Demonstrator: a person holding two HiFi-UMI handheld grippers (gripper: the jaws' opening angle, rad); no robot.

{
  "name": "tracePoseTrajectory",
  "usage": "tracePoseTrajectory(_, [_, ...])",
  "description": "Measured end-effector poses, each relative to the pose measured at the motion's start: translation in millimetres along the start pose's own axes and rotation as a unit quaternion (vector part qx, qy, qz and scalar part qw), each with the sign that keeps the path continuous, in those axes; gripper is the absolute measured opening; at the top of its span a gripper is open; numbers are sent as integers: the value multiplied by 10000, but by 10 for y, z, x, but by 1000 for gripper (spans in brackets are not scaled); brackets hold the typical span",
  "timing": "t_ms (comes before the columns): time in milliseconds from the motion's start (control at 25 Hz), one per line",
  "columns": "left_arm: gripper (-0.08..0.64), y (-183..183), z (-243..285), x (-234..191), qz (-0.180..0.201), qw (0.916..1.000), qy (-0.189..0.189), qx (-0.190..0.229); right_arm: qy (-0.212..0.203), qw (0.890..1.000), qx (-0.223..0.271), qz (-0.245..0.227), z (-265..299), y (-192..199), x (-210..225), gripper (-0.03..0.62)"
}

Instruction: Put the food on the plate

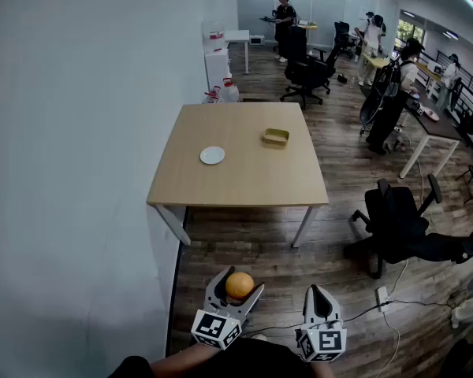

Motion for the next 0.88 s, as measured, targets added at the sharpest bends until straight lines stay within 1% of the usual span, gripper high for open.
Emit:
tracePoseTrajectory(200, [333,10,-15,-16,-1,10000,-35,-8,-25,10000,78,53,-12,-18,-2,61])
tracePoseTrajectory(320, [334,10,-36,-1,-3,10000,-62,2,-131,9987,208,444,-48,-14,22,60])
tracePoseTrajectory(400, [334,6,-56,6,8,10000,-87,19,-121,9981,188,582,-70,25,42,60])
tracePoseTrajectory(560, [334,74,-13,1,-21,9999,-118,-44,-39,9981,-1,611,-46,146,122,61])
tracePoseTrajectory(680, [334,123,54,-25,-32,9999,-80,-95,-19,9979,-39,648,7,170,168,61])
tracePoseTrajectory(880, [334,159,367,-108,-62,9998,40,-174,74,9981,-126,594,224,180,286,61])
Point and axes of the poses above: the fingertips, and each gripper's own axes: z forward along the fingers, x to its right, y out of its underside, the point moved 2 cm from there along -z, backward along the fingers, and after that the axes turned 3 degrees about -x, right-handed, at the moved point
